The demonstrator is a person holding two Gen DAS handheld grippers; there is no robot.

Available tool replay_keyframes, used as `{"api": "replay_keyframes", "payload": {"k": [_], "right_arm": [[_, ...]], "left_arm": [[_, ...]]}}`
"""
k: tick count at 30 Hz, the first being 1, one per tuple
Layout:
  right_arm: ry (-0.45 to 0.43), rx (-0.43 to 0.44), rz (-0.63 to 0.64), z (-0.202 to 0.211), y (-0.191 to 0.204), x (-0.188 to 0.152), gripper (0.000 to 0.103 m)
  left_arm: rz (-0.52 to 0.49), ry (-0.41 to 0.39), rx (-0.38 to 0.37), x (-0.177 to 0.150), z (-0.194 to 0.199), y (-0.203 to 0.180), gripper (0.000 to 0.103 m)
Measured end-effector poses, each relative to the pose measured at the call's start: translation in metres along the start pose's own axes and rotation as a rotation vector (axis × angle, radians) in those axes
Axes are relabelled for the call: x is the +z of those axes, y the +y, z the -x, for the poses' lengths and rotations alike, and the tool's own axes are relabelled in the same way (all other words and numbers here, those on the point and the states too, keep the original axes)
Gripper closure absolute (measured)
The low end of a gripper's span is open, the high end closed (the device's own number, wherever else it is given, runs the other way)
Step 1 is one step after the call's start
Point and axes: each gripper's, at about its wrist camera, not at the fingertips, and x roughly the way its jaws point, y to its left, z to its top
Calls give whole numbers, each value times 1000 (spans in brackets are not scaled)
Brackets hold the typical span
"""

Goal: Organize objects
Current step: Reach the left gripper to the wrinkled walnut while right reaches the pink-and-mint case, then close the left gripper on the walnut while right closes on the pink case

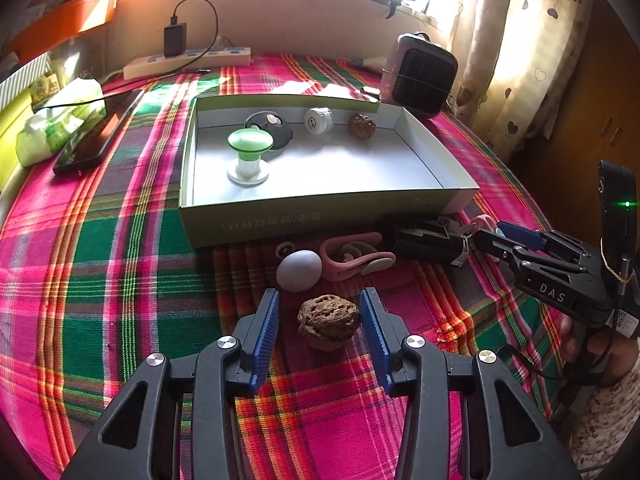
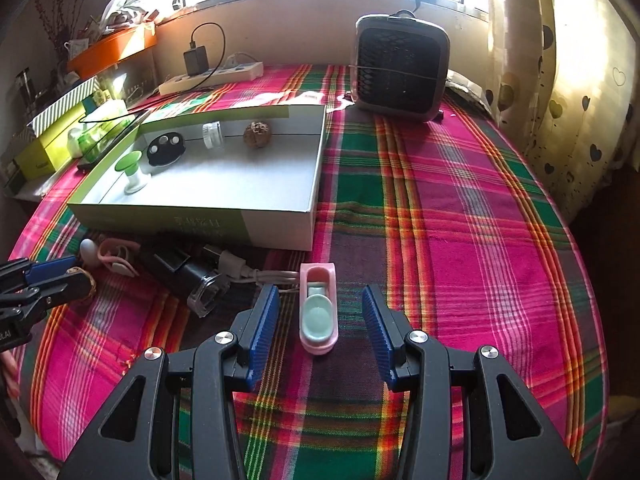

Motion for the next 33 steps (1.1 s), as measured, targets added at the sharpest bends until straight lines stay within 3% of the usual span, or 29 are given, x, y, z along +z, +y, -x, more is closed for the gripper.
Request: {"api": "replay_keyframes", "payload": {"k": [17,27,33], "right_arm": [[9,-11,-13,-3,-4,0,58],[3,13,-2,-1,-2,-1,84],[3,25,1,-2,-2,0,84]], "left_arm": [[18,-15,2,-2,0,4,69],[23,-23,15,-3,-1,5,73],[31,-27,20,-3,0,4,73]]}}
